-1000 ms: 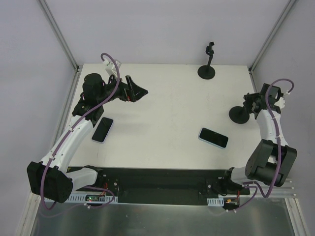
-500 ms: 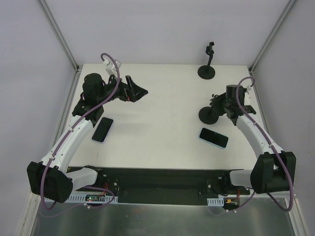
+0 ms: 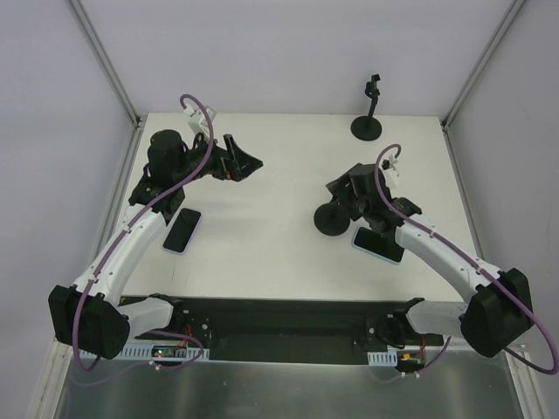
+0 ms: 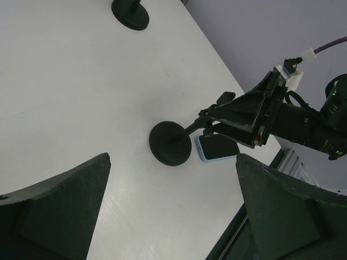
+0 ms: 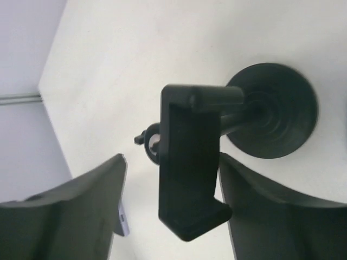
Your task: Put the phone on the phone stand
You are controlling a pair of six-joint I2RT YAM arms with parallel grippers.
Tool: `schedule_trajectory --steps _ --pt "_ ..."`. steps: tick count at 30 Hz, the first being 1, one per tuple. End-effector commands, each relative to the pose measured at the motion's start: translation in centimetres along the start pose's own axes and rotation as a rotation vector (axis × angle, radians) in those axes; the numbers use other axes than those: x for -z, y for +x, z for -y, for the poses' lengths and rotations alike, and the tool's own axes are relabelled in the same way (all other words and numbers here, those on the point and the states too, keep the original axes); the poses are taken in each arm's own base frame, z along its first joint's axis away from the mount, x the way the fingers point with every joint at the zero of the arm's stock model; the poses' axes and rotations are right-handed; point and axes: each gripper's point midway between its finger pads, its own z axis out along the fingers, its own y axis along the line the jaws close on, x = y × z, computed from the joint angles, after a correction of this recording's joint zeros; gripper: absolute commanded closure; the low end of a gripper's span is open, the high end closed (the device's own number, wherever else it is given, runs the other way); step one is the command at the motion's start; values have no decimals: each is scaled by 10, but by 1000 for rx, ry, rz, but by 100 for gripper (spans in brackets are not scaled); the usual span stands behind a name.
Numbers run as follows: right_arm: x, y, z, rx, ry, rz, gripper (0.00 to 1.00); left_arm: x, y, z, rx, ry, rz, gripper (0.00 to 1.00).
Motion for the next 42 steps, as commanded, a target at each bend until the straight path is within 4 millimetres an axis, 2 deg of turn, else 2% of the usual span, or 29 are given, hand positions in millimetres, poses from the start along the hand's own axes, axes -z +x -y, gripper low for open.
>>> schedule_trajectory --steps 1,2,3,4,5,8,10,13,16,19,22,23,25,26,28,32,33,34,36,37,40,42 --pt "9 -3 -55 51 -200 18 19 -3 -17 10 -58 20 39 1" --pt "12 -1 -65 87 -236 3 12 -4 -16 9 -55 19 34 1" --pt "17 12 -70 178 -283 -44 3 -5 -15 7 -51 17 27 1" --pt "19 17 -75 228 -322 -62 0 -6 -13 9 -42 27 16 1" --pt "23 21 -82 264 -362 -80 4 -7 -13 9 -39 32 12 1" --pt "36 32 -81 382 -424 -129 4 -11 -7 11 -31 41 -15 1" --pt "44 41 -75 490 -465 -175 4 -16 -1 14 -26 57 -43 1" --pt "55 53 -53 588 -472 -237 4 -24 12 22 -46 82 -94 1" --pt "65 54 -35 651 -470 -268 4 -29 24 30 -49 93 -144 2" --pt "77 37 -28 675 -459 -225 4 -34 37 43 -68 135 -184 4" --pt "82 17 -8 696 -380 -195 4 -41 53 46 -111 132 -235 7" --pt "83 9 -5 700 -361 -176 4 -44 60 55 -132 146 -256 8" --pt "82 -15 8 690 -303 -119 4 -48 73 52 -169 116 -294 9" --pt "81 -21 11 681 -295 -113 4 -50 81 61 -191 130 -311 9" --pt "79 -33 13 668 -314 -123 4 -53 92 59 -220 113 -348 11" --pt "73 -36 6 729 -401 -181 1 -55 106 71 -241 140 -389 12" --pt "76 -34 -1 738 -450 -206 5 -56 110 74 -244 149 -400 12" --pt "70 -34 -7 746 -472 -211 7 -57 111 75 -245 150 -404 12" --pt "67 -27 -17 776 -559 -235 11 -56 111 78 -240 161 -410 12" --pt "58 -27 -23 781 -598 -218 11 -56 110 79 -242 162 -408 12" --pt "50 -21 -35 780 -669 -241 11 -54 107 77 -253 147 -395 12" --pt "45 -21 -36 784 -666 -231 11 -52 103 77 -266 135 -378 12"
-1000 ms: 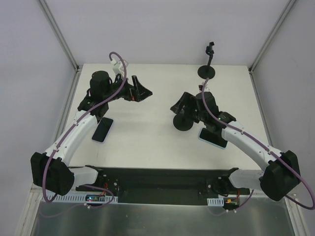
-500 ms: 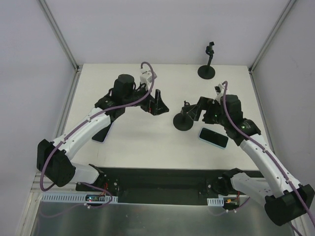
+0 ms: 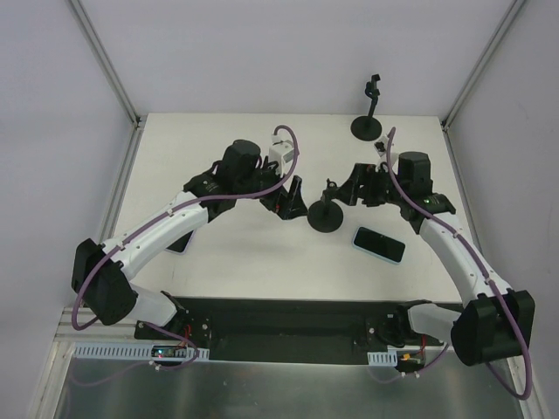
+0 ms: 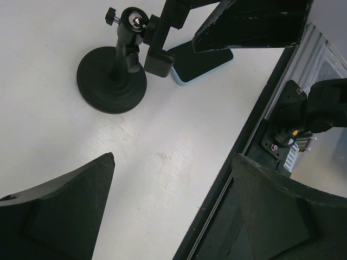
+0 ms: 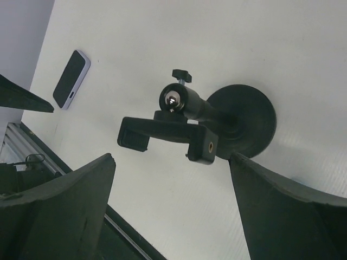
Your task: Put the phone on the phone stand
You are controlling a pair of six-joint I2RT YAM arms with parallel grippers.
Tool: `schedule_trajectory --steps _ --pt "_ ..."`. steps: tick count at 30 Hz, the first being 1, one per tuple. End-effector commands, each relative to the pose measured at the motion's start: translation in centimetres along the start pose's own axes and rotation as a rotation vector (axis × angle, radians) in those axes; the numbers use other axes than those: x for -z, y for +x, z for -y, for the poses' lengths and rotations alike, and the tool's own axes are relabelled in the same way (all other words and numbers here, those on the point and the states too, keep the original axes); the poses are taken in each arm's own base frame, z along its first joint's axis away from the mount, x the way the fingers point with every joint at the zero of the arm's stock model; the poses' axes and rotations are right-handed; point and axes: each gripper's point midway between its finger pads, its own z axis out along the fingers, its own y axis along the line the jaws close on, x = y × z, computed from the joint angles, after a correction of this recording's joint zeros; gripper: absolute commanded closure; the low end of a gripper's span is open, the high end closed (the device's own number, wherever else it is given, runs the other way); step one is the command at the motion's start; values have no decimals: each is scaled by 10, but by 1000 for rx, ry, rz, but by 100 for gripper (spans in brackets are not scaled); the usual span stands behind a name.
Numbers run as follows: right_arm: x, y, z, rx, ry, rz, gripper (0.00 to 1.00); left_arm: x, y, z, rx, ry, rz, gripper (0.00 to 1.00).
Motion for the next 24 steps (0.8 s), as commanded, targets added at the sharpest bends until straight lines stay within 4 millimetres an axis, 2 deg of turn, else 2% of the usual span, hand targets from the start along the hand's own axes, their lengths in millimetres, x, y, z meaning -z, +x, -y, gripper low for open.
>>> schedule_trajectory --steps 1,4,8,11,16,20,24 --pt "-9 -25 -23 109 -142 76 11 13 -25 6 -69 -23 75 11" --pt "-11 -22 -27 132 -152 68 11 16 -27 6 -75 -31 82 11" --pt "-15 -7 -40 189 -148 39 11 21 -30 11 -79 -17 93 11" --pt "-16 0 -46 170 -131 30 11 22 -31 12 -80 -18 96 11" --pt "-23 15 -43 52 -90 -4 11 26 -35 15 -84 -13 109 10" --pt "-18 9 -29 27 8 31 7 27 -35 18 -84 -7 109 10" --pt "-14 4 -32 38 9 33 6 28 -35 17 -82 -9 107 10"
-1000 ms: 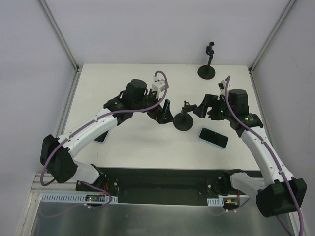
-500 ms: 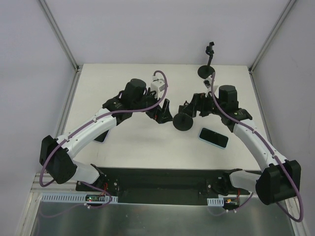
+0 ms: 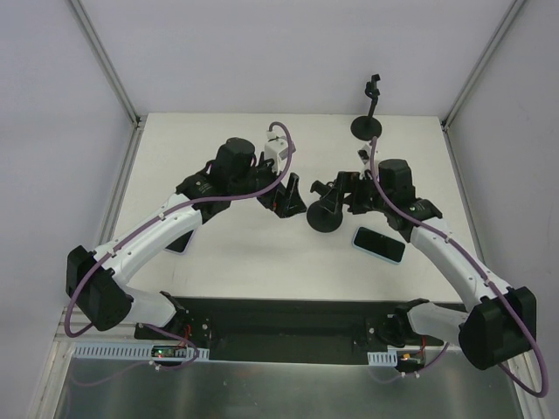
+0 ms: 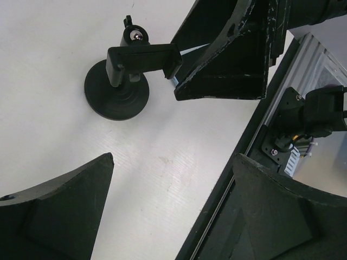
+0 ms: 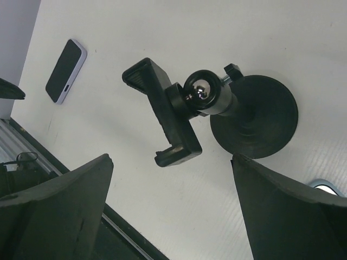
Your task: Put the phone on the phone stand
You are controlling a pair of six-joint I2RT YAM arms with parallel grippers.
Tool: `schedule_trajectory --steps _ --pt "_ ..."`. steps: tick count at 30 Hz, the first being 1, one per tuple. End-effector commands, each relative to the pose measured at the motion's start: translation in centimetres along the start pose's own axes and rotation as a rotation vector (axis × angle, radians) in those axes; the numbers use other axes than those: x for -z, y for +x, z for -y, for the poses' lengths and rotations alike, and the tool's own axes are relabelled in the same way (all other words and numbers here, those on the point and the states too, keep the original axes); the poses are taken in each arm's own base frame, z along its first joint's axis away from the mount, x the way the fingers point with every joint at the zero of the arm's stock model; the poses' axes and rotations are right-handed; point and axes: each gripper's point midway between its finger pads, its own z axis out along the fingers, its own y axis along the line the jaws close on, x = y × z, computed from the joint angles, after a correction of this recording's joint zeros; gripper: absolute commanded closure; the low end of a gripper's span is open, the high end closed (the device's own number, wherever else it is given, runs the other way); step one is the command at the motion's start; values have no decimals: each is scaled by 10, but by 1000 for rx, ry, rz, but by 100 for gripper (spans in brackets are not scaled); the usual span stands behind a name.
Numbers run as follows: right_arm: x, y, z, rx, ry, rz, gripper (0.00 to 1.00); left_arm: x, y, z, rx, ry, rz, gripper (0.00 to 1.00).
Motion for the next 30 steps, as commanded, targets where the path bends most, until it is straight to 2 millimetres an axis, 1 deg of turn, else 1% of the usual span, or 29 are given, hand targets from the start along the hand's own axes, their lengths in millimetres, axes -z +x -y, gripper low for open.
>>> schedule_trajectory --steps 1,4,6,7,8,10,17,18,20,23,25,28,30 --pt "12 -23 -6 12 23 71 6 14 -23 13 -53 16 64 9" --pt "7 -19 2 21 55 46 11 14 -24 11 -56 6 67 9" --pt "3 -19 2 28 50 33 14 14 -23 10 -55 1 65 9" --pt "2 -19 3 29 54 28 18 14 -23 10 -56 5 63 9" --pt "3 -21 3 34 56 30 20 14 -22 10 -57 3 62 9" --pt "4 -19 6 41 75 20 24 12 -21 6 -57 -11 60 9" --pt "16 -10 20 63 162 -17 26 13 -23 7 -58 -12 63 9" --pt "17 -8 23 86 172 -21 26 13 -22 7 -56 -10 58 9" --pt "20 -12 25 98 192 -3 26 13 -22 10 -53 4 58 9" --pt "21 -16 25 104 197 1 27 11 -20 7 -48 -4 51 9" --pt "21 -19 25 110 201 8 30 10 -20 8 -46 0 48 9" --pt "23 -22 36 105 266 9 38 10 -20 5 -48 -10 49 9" --pt "23 -23 34 113 260 9 40 10 -20 4 -49 -17 48 9"
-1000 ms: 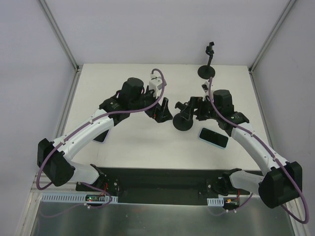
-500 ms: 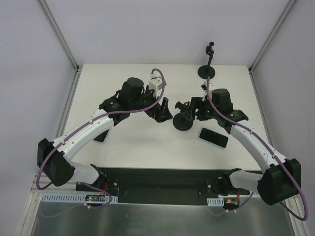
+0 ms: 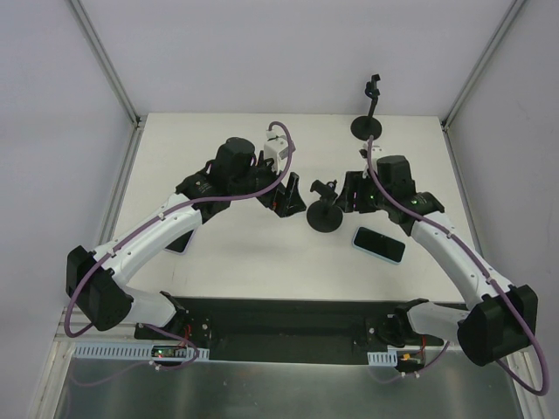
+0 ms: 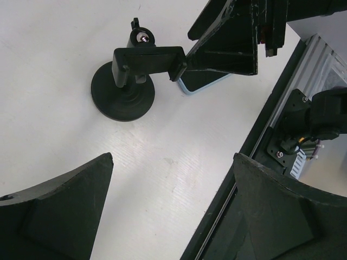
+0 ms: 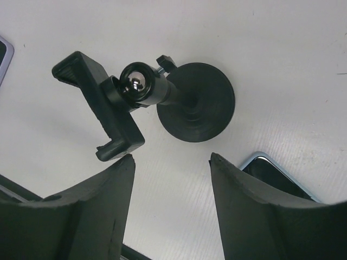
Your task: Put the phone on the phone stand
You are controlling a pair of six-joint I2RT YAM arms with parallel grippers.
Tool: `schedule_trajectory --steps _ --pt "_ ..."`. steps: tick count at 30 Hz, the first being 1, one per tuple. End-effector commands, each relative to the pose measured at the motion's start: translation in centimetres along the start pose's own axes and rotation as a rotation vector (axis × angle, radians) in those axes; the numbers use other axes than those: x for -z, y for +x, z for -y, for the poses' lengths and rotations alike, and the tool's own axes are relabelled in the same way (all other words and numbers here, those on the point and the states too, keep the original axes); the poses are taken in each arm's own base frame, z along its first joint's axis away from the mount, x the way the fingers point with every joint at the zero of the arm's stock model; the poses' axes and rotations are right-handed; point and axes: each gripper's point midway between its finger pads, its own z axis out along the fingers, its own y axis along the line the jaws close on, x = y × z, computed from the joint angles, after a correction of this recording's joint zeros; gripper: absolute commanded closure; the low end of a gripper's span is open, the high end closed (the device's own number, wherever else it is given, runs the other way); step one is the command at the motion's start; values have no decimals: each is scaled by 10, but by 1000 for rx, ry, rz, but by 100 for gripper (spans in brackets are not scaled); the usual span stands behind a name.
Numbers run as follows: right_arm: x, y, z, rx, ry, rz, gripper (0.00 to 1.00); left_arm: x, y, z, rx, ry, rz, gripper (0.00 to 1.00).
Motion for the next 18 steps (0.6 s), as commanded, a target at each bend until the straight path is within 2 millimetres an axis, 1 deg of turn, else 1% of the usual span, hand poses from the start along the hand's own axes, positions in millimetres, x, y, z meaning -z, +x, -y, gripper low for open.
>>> schedule_trajectory --steps 1,2,3,4,5,6,7,8,10,11,12,13,14,15,17,18 --pt "11 -21 -8 40 -16 53 40 9 -18 8 -36 6 42 9" --pt "12 -23 -15 53 -55 61 40 10 -18 8 -36 9 42 9" --pt "14 -23 -21 67 -89 59 38 9 -17 9 -35 12 38 9" --pt "16 -20 -31 76 -142 51 32 9 -17 8 -38 9 39 9" --pt "19 -22 -37 82 -167 65 28 8 -16 7 -36 5 35 9" --pt "19 -19 -40 83 -184 63 24 8 -17 7 -35 7 36 9" --pt "21 -19 -45 81 -207 72 16 8 -16 8 -34 11 33 9" --pt "21 -23 -47 82 -216 102 13 8 -16 8 -31 14 32 9" --pt "18 -25 -46 69 -206 110 10 7 -16 9 -31 17 31 9" --pt "13 -24 -44 60 -195 92 10 6 -15 8 -31 13 29 9" --pt "12 -31 -44 56 -187 98 11 6 -15 7 -29 13 28 9" --pt "9 -32 -44 50 -181 88 12 5 -14 6 -27 9 25 9" --pt "0 -29 -42 43 -170 65 15 4 -13 5 -27 5 22 9" --pt "-2 -30 -44 44 -168 59 21 4 -13 5 -28 4 23 9" --pt "-9 -32 -44 45 -155 42 25 4 -12 3 -30 -3 21 9" --pt "-10 -32 -45 47 -149 38 29 3 -12 2 -32 -8 21 9"
